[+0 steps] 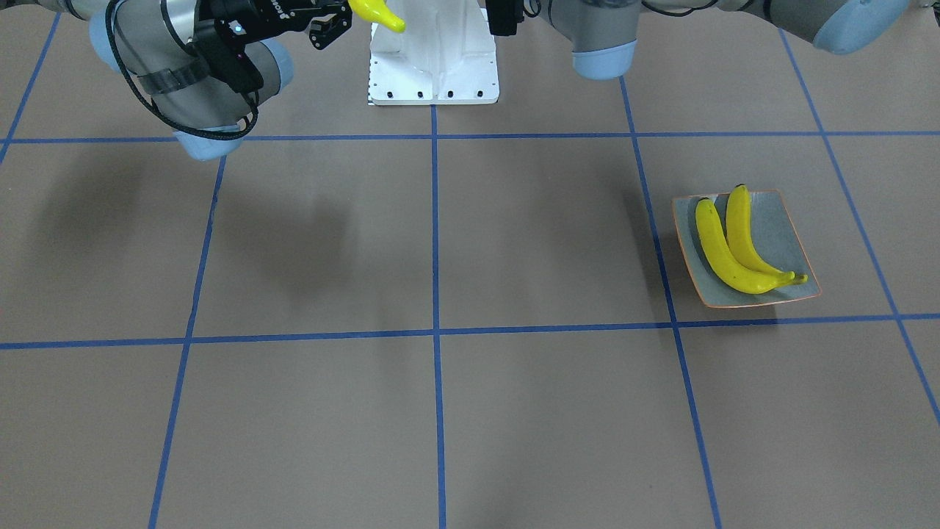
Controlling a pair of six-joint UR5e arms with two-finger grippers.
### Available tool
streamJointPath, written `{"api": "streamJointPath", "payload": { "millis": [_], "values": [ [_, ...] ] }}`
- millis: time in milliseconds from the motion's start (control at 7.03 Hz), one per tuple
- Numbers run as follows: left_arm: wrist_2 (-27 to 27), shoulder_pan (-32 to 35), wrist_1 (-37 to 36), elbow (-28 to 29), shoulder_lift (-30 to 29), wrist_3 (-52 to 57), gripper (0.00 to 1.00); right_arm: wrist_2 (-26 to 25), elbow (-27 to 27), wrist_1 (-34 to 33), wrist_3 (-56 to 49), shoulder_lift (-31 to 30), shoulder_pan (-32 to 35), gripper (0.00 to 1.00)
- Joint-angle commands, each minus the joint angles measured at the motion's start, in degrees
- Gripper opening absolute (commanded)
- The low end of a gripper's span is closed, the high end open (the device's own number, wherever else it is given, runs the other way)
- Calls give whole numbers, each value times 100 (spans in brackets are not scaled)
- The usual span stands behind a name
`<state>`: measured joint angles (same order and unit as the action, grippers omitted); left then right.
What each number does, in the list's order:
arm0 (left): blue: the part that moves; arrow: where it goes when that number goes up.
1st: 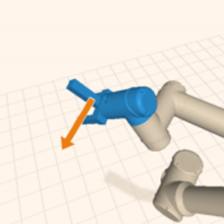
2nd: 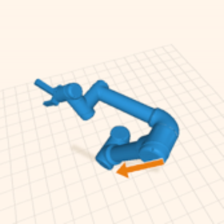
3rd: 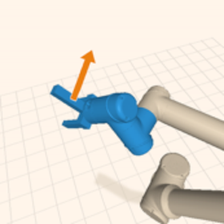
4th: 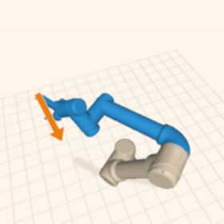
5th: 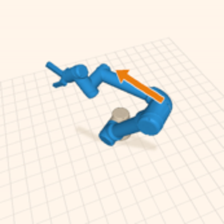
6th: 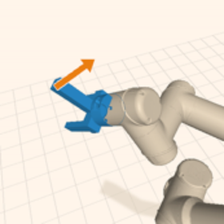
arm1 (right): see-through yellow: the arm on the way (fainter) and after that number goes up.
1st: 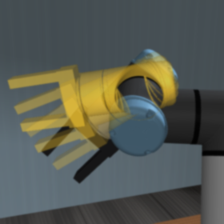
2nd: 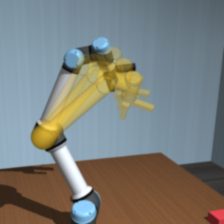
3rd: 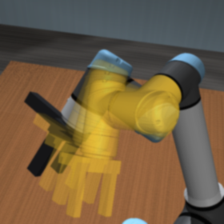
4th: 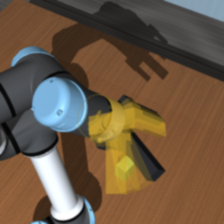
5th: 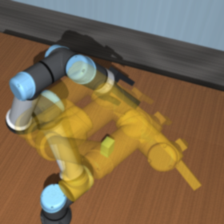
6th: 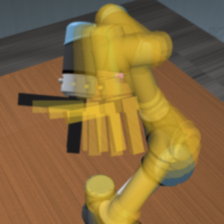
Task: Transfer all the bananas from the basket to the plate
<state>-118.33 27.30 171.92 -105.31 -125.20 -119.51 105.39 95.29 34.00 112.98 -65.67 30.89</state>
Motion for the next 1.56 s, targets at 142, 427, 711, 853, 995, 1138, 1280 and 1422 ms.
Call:
{"api": "streamJointPath", "payload": {
  "millis": [142,427,711,853,995,1138,1280,1422],
  "values": [
    [-6,-5,8,-24,65,-11,0,-19,-11,1,22,2,-30,8],
    [-6,-66,-18,-16,83,-72,0,-395,155,-8,40,-51,-222,100],
    [-6,-67,-18,-33,118,-81,0,-423,174,-43,84,-69,-311,100],
    [-6,-58,-9,-33,127,-81,0,-414,165,-78,93,-86,-303,100],
    [-6,-58,-9,-33,127,-81,0,-414,165,-113,93,-95,-294,100],
    [-6,-58,0,-42,118,-247,0,-414,165,-122,93,-165,-294,100],
    [-6,-40,8,-59,118,-274,0,-406,174,-113,84,-226,-294,100],
    [-15,12,8,-103,118,-292,0,-397,174,-113,84,-244,-233,100]
  ]
}}
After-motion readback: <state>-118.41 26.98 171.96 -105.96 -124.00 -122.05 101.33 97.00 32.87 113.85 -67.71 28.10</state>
